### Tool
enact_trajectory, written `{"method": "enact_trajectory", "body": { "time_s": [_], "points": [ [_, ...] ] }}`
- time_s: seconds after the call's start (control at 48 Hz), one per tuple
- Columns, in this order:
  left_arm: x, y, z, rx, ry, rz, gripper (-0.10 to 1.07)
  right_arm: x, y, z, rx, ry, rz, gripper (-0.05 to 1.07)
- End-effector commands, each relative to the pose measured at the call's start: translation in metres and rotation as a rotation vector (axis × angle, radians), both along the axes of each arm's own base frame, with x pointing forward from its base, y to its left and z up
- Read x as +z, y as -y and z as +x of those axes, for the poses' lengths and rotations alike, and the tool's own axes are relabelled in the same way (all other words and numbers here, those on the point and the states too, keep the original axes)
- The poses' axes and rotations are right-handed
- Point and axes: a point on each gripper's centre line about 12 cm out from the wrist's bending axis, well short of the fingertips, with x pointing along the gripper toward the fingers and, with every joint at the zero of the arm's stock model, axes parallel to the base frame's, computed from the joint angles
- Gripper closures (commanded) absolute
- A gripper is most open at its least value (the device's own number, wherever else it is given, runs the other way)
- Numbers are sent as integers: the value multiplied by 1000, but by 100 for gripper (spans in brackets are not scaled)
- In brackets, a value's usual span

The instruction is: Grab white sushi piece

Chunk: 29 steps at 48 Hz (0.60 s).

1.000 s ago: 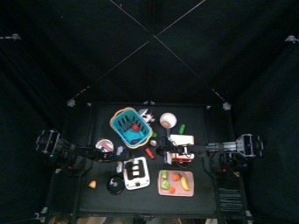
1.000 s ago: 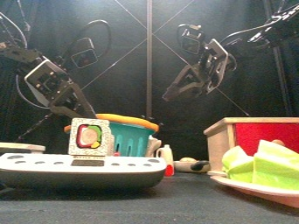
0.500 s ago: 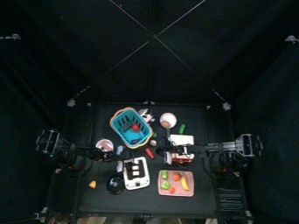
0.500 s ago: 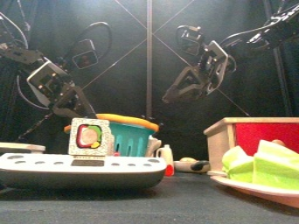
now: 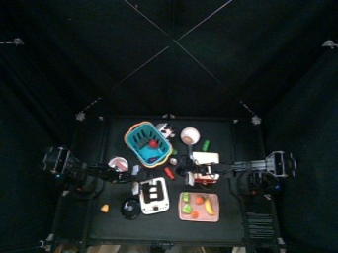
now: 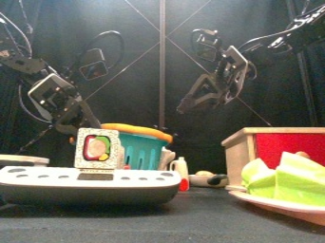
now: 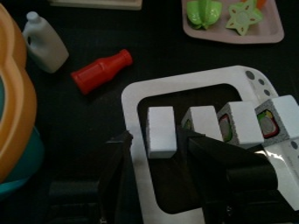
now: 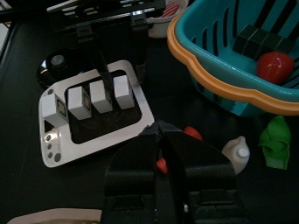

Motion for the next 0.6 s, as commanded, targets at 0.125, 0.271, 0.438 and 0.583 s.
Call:
{"method": "enact_trajectory", "body": {
  "time_s": [0.125,0.271,0.438,0.583],
  "points": [
    [8,-1,9,4,29,0,16,11,1,3,1,37,-6,57],
    [5,-1,8,5,14,-3,19,11,1,4,1,36,-6,57],
    [6,-2,9,8,15,-3,26,9,1,4,1,31,-5,57],
    [8,-2,10,9,23,-3,34,7,1,4,1,27,-4,57]
  ]
}}
